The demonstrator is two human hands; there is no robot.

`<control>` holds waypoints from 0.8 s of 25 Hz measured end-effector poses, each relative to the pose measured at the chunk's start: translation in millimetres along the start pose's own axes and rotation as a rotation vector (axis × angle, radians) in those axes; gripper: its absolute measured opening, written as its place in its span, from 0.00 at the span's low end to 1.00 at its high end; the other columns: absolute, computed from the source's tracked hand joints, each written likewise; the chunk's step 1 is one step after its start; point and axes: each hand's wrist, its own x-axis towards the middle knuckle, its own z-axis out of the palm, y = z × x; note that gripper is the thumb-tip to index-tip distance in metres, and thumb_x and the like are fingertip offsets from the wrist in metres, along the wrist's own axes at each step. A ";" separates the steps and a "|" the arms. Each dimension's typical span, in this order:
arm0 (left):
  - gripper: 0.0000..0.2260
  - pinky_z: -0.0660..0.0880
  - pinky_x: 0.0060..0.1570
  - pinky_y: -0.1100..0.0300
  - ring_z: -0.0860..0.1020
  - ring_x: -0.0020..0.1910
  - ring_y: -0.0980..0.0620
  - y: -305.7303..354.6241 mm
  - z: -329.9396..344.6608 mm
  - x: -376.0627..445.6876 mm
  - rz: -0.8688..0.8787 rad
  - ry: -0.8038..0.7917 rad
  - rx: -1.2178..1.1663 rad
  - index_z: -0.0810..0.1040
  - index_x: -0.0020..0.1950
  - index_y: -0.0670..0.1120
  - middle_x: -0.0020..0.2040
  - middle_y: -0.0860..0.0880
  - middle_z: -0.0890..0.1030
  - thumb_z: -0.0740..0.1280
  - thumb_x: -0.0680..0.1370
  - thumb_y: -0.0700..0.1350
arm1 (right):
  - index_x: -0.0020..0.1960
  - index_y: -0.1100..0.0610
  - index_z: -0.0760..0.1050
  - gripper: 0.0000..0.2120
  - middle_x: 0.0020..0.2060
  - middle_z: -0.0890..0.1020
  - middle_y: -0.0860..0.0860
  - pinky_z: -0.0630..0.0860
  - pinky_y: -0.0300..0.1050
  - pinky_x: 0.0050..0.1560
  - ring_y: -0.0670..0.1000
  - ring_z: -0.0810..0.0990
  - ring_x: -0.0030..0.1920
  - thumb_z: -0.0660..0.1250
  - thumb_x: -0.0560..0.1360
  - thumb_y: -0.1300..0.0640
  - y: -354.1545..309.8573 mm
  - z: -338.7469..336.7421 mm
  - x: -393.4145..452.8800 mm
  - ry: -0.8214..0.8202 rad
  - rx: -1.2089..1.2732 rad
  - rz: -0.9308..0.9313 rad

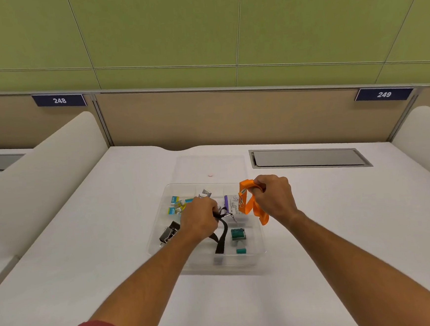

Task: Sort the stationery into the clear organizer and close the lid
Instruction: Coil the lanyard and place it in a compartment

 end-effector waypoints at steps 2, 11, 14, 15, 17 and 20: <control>0.06 0.78 0.43 0.56 0.80 0.47 0.49 -4.3 11.5 -1.6 -0.024 -0.015 -0.070 0.82 0.46 0.49 0.45 0.49 0.84 0.74 0.71 0.42 | 0.53 0.58 0.81 0.12 0.49 0.85 0.55 0.77 0.46 0.52 0.48 0.79 0.42 0.67 0.77 0.50 -3.4 2.2 -0.5 -0.013 -0.010 0.002; 0.13 0.78 0.49 0.56 0.79 0.48 0.49 -23.3 32.2 -4.7 -0.015 -0.192 0.045 0.79 0.54 0.48 0.52 0.46 0.80 0.73 0.72 0.49 | 0.56 0.57 0.81 0.13 0.52 0.84 0.55 0.78 0.49 0.55 0.54 0.82 0.49 0.68 0.76 0.50 -30.2 17.5 -3.8 -0.099 -0.016 -0.008; 0.17 0.76 0.51 0.54 0.78 0.53 0.49 -32.3 24.6 -6.7 0.015 -0.107 0.109 0.78 0.59 0.49 0.55 0.48 0.80 0.71 0.72 0.53 | 0.57 0.58 0.80 0.14 0.54 0.83 0.55 0.78 0.50 0.56 0.54 0.81 0.51 0.69 0.75 0.51 -41.9 27.1 -4.4 -0.133 -0.024 -0.001; 0.18 0.74 0.54 0.54 0.77 0.55 0.49 -37.2 21.6 -7.5 0.024 -0.053 0.123 0.77 0.61 0.49 0.57 0.48 0.79 0.70 0.73 0.54 | 0.57 0.58 0.80 0.14 0.54 0.83 0.56 0.77 0.50 0.55 0.55 0.81 0.51 0.70 0.75 0.51 -45.8 30.2 -4.5 -0.141 -0.029 -0.010; 0.21 0.71 0.59 0.52 0.74 0.60 0.48 -49.6 16.4 -8.8 0.030 0.036 0.138 0.74 0.65 0.49 0.61 0.47 0.76 0.68 0.73 0.53 | 0.56 0.59 0.81 0.14 0.53 0.83 0.56 0.77 0.48 0.54 0.54 0.81 0.50 0.70 0.75 0.51 -53.6 36.5 -4.8 -0.162 -0.032 -0.034; 0.22 0.69 0.61 0.52 0.70 0.64 0.47 -68.5 11.5 -9.3 0.003 0.099 0.148 0.69 0.69 0.49 0.67 0.46 0.71 0.64 0.77 0.52 | 0.55 0.58 0.80 0.13 0.51 0.84 0.54 0.74 0.43 0.49 0.49 0.78 0.45 0.70 0.75 0.51 -62.4 45.5 -8.0 -0.190 -0.044 -0.069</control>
